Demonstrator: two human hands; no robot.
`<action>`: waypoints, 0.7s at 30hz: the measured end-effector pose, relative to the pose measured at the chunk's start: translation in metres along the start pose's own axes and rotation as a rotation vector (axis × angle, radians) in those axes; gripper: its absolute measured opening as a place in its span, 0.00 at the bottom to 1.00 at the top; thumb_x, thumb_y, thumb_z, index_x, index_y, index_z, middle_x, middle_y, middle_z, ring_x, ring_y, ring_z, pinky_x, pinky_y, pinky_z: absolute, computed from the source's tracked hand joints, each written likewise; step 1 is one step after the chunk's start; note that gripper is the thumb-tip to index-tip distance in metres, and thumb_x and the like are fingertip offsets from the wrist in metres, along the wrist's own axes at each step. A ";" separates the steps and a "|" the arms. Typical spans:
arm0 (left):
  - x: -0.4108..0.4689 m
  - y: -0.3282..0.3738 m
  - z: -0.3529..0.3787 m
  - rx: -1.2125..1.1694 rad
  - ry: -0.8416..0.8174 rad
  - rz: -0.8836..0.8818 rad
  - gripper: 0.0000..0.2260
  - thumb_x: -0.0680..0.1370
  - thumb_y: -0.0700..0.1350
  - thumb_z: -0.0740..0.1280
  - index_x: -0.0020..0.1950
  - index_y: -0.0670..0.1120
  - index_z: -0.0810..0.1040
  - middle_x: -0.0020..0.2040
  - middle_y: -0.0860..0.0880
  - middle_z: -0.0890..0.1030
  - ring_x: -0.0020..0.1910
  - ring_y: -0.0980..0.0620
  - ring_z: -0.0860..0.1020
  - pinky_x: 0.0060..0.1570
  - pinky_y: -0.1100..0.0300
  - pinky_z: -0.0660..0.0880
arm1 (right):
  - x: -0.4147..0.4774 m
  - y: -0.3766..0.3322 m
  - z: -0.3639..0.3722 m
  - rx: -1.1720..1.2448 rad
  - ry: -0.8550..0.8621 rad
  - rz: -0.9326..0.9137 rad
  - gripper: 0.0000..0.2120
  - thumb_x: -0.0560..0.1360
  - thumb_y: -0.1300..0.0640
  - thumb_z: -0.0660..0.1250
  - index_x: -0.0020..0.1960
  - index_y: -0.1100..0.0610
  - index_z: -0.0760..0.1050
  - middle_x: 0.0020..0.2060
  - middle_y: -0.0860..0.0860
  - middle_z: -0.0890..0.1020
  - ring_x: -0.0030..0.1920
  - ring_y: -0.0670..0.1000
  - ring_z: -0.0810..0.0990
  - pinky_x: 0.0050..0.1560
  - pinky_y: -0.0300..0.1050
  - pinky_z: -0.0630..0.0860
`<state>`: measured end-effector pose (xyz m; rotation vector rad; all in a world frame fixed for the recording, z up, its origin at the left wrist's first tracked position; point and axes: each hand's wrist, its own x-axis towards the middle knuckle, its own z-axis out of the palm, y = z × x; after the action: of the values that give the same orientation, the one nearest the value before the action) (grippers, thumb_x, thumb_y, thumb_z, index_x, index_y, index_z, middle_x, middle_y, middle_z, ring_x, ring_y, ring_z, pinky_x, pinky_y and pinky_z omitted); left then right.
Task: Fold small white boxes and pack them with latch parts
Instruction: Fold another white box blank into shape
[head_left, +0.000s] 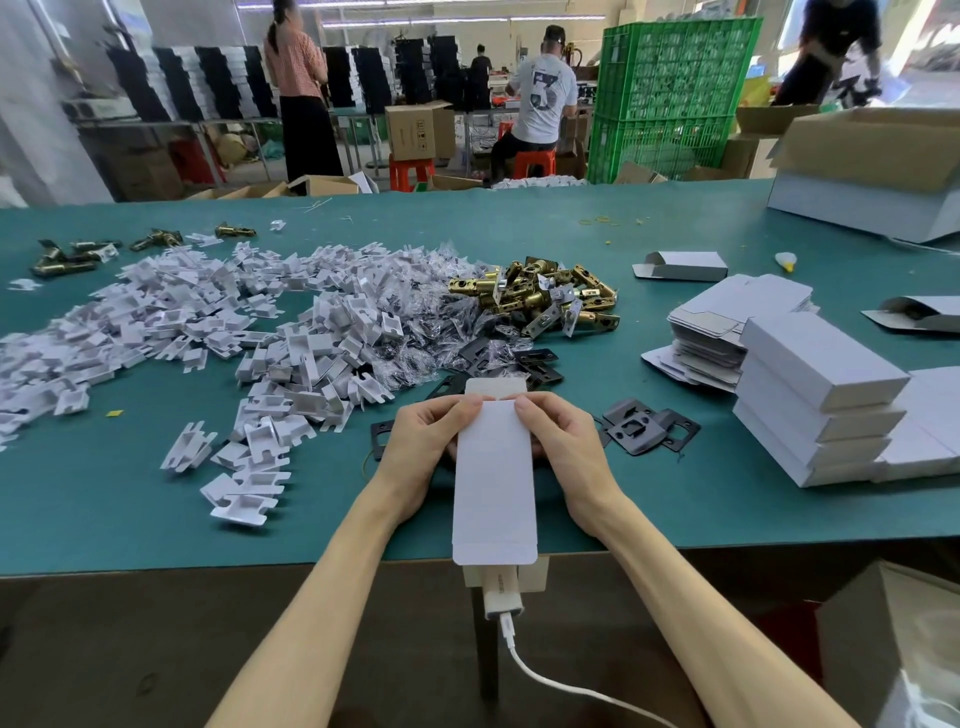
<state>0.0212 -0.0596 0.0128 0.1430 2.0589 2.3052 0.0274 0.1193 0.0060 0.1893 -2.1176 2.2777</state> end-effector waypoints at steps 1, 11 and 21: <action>0.000 0.000 0.000 0.006 -0.002 0.002 0.15 0.78 0.53 0.73 0.57 0.45 0.87 0.56 0.27 0.81 0.48 0.37 0.78 0.53 0.40 0.69 | 0.000 0.000 0.000 0.007 0.002 0.002 0.10 0.80 0.48 0.67 0.53 0.52 0.83 0.46 0.53 0.85 0.44 0.50 0.82 0.44 0.50 0.77; 0.000 -0.001 -0.002 0.038 -0.019 0.014 0.14 0.78 0.54 0.72 0.58 0.47 0.87 0.55 0.29 0.82 0.45 0.38 0.79 0.46 0.47 0.73 | 0.000 0.000 0.000 0.032 0.010 0.034 0.09 0.82 0.54 0.66 0.54 0.56 0.83 0.48 0.59 0.84 0.43 0.52 0.82 0.43 0.47 0.77; 0.001 -0.001 -0.001 0.048 -0.051 0.018 0.14 0.79 0.54 0.70 0.59 0.49 0.87 0.58 0.25 0.78 0.47 0.38 0.76 0.52 0.41 0.69 | 0.000 -0.002 -0.002 0.072 0.008 0.051 0.09 0.82 0.55 0.67 0.53 0.57 0.84 0.44 0.55 0.85 0.42 0.51 0.83 0.41 0.42 0.77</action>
<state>0.0199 -0.0604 0.0120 0.2213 2.0972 2.2388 0.0277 0.1211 0.0081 0.1289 -2.0614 2.3805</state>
